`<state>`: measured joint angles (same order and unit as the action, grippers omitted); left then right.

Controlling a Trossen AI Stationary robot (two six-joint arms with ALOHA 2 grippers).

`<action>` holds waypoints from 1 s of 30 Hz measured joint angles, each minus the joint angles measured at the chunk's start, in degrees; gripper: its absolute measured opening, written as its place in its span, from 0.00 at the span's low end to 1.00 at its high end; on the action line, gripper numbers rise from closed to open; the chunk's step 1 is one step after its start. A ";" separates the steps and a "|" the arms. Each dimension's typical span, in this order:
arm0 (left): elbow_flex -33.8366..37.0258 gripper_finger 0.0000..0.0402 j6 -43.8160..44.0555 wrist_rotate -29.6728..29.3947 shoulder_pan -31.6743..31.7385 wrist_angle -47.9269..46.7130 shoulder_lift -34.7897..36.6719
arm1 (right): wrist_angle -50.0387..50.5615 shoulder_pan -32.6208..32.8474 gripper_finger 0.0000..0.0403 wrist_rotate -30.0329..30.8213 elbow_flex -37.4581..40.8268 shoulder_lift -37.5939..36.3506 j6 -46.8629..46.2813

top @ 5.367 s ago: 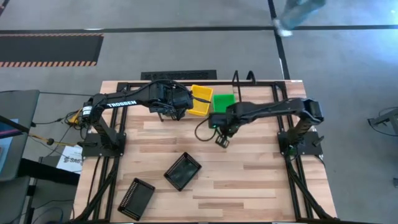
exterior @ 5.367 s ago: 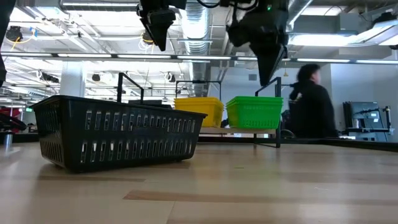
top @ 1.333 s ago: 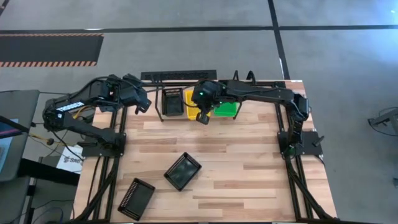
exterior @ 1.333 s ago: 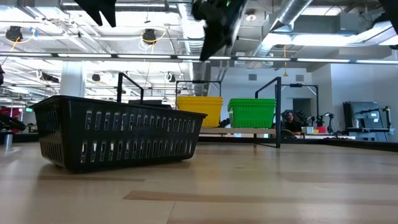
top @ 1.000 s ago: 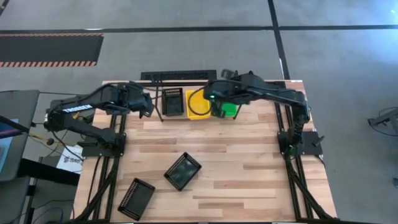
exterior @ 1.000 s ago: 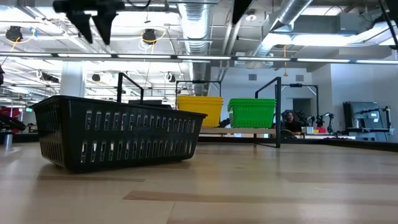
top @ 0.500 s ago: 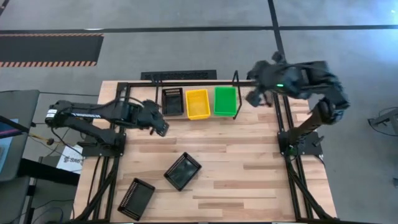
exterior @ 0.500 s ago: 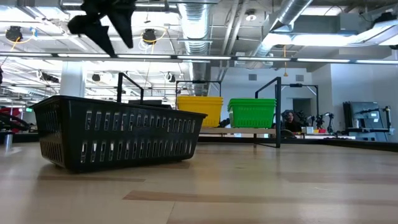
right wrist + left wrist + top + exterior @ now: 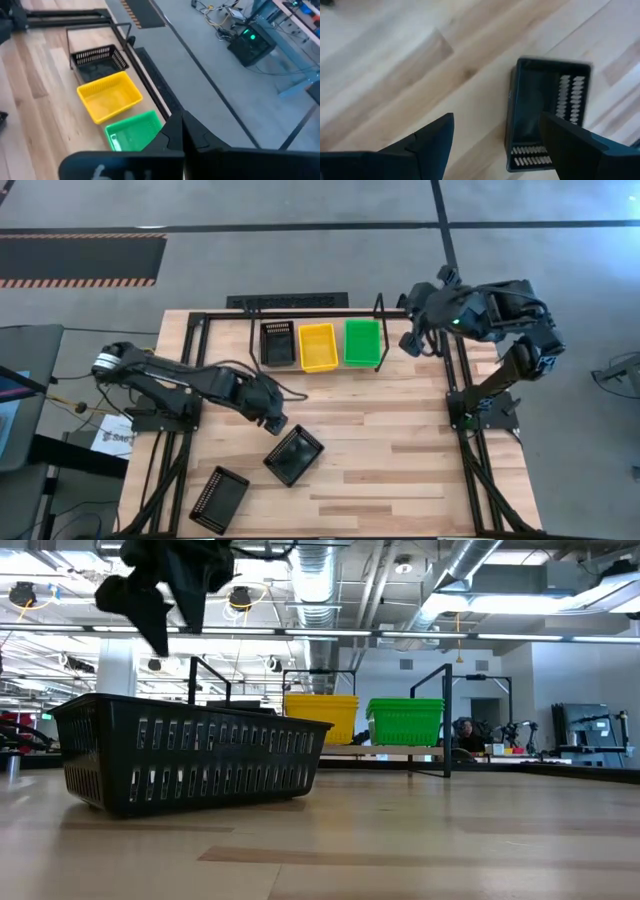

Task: Stack baskets on shelf by color
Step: Stack the top black bin on top of the black bin on the shelf

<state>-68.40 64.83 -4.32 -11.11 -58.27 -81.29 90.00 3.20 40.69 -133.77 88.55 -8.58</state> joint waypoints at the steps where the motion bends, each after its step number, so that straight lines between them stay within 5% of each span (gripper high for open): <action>1: 0.00 0.69 0.37 0.65 -0.43 0.00 -1.28 | 0.02 -0.05 0.00 -0.01 0.02 0.15 0.55; 14: 0.00 0.69 4.37 10.45 -1.47 9.89 -14.08 | -0.03 -1.49 0.01 -0.13 0.01 1.75 9.02; 30: -0.07 0.69 1.45 5.42 -1.42 14.06 -16.11 | 0.00 -1.49 0.01 -0.15 0.00 1.53 13.21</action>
<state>-68.47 66.28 1.10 -12.53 -44.21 -97.40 90.01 1.72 40.53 -133.77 90.09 4.62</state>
